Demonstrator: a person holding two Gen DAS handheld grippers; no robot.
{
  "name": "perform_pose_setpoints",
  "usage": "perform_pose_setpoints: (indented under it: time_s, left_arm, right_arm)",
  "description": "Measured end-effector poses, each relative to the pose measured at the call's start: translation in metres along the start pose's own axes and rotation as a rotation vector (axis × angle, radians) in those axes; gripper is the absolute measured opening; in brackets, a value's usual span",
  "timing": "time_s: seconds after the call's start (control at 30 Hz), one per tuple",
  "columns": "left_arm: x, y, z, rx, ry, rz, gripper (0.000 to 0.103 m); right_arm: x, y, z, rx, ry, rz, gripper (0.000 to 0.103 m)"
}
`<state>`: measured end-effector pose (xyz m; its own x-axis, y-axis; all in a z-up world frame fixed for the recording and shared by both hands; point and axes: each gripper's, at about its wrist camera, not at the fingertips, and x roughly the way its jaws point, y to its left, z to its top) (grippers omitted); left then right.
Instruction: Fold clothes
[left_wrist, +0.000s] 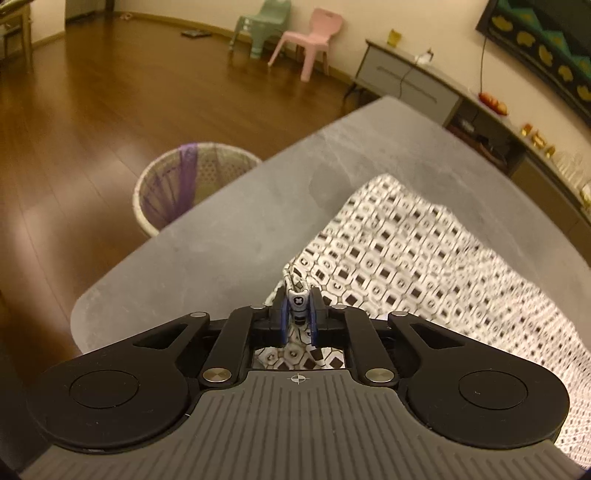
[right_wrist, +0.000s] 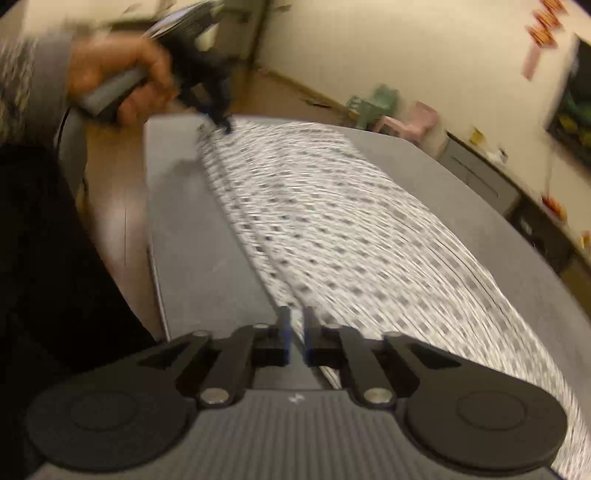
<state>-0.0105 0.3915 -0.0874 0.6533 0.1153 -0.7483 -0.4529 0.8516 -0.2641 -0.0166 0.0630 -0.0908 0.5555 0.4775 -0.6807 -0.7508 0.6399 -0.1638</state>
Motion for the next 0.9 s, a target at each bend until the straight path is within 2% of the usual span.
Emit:
perform_pose_setpoints:
  time_s: [0.07,0.13,0.2,0.3,0.37,0.43,0.57,0.63,0.67,0.7,0.73,0.77,0.8,0.83,0.9]
  left_arm:
    - [-0.006,-0.003,-0.001,0.003,-0.018,-0.01,0.0]
    - [-0.003,-0.007,-0.001,0.02,-0.003,-0.014,0.0]
    - [0.0,-0.009,-0.001,0.032,0.012,-0.012,0.001]
    - [0.003,-0.01,-0.001,0.038,0.025,0.001,0.001]
    - [-0.003,-0.009,-0.001,0.031,-0.007,0.024,0.001]
    - [-0.008,-0.008,0.0,0.023,-0.038,0.048,0.001]
    - [-0.027,-0.018,-0.002,0.081,-0.129,0.127,0.002]
    - [-0.034,-0.027,-0.005,0.119,-0.152,0.096,0.005]
    - [-0.034,-0.032,-0.007,0.139,-0.145,0.079,0.007]
    - [-0.034,-0.037,-0.008,0.16,-0.138,0.063,0.007]
    - [-0.031,-0.041,-0.009,0.174,-0.127,0.059,0.007]
    - [-0.028,-0.044,-0.01,0.188,-0.117,0.055,0.007]
    - [-0.026,-0.045,-0.01,0.193,-0.105,0.055,0.007]
    - [-0.025,-0.045,-0.01,0.193,-0.101,0.055,0.007]
    - [-0.027,-0.043,-0.008,0.185,-0.111,0.05,0.007]
  right_arm:
    - [-0.004,-0.023,-0.011,0.059,0.017,-0.041,0.017]
    - [-0.001,-0.039,-0.024,0.091,0.056,-0.078,0.022]
    - [-0.002,-0.049,-0.031,0.117,0.047,-0.073,0.029]
    - [0.0,-0.056,-0.03,0.142,0.054,-0.083,0.029]
    - [-0.001,-0.054,-0.03,0.138,0.053,-0.102,0.029]
    - [-0.001,-0.054,-0.033,0.129,0.059,-0.129,0.038]
    - [-0.007,-0.061,-0.044,0.135,0.063,-0.179,0.049]
    - [-0.01,-0.07,-0.049,0.175,0.064,-0.167,0.05]
    - [-0.01,-0.074,-0.05,0.197,0.065,-0.152,0.049]
    - [-0.009,-0.077,-0.049,0.216,0.067,-0.12,0.042]
    - [-0.009,-0.079,-0.049,0.234,0.069,-0.086,0.025]
    - [-0.008,-0.08,-0.048,0.238,0.07,-0.052,0.018]
    - [-0.007,-0.078,-0.046,0.222,0.073,-0.057,0.005]
    - [-0.006,-0.076,-0.045,0.192,0.083,-0.084,0.0]
    - [-0.016,-0.073,-0.046,0.173,0.075,-0.116,0.0]
